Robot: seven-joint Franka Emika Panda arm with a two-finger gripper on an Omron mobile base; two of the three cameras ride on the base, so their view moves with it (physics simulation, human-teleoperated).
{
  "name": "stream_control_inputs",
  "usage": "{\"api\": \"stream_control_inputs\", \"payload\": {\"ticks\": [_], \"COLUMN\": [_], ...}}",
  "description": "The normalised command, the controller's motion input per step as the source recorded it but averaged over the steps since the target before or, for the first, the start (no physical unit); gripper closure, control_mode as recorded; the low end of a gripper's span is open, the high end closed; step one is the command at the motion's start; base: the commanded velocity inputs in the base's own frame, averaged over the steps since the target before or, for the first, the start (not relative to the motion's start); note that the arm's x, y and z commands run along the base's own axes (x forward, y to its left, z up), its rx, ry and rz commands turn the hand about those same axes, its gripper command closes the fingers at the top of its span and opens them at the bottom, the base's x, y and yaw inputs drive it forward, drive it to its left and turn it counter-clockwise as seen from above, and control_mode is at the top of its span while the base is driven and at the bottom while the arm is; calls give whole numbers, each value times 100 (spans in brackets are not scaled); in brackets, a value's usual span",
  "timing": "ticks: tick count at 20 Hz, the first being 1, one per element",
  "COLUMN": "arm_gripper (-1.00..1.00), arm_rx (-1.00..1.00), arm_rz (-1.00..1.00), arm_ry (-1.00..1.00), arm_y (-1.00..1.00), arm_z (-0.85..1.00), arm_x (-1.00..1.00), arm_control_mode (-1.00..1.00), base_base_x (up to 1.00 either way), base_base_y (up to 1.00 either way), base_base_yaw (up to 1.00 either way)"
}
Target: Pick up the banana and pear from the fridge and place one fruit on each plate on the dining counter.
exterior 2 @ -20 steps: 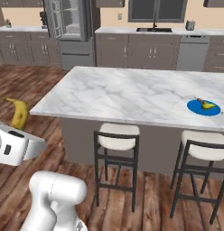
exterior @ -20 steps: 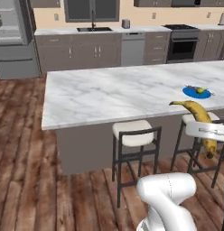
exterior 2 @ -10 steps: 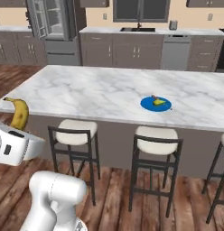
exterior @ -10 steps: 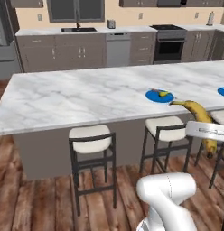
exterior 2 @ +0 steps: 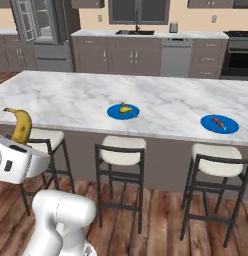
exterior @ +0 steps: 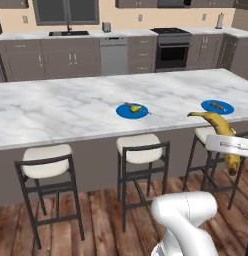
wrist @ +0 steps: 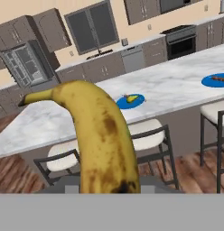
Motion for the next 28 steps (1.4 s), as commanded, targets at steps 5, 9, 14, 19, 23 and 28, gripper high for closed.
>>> {"api": "stream_control_inputs", "payload": {"ticks": [5, 9, 14, 19, 23, 28], "arm_gripper": [100, 100, 100, 100, 100, 100], "arm_rx": [0, 0, 0, 0, 0, 0], "arm_rz": [0, 0, 0, 0, 0, 0], "arm_ry": [0, 0, 0, 0, 0, 0], "arm_y": [0, 0, 0, 0, 0, 0], "arm_z": [0, 0, 0, 0, 0, 0], "arm_x": [0, 0, 0, 0, 0, 0], "arm_control_mode": [100, 100, 100, 100, 100, 100], "base_base_x": [0, 5, 66, 89, 100, 100], "base_base_y": [-100, -100, -100, -62, -42, -64], "base_base_yaw": [0, 0, 10, 19, 22, 21]}}
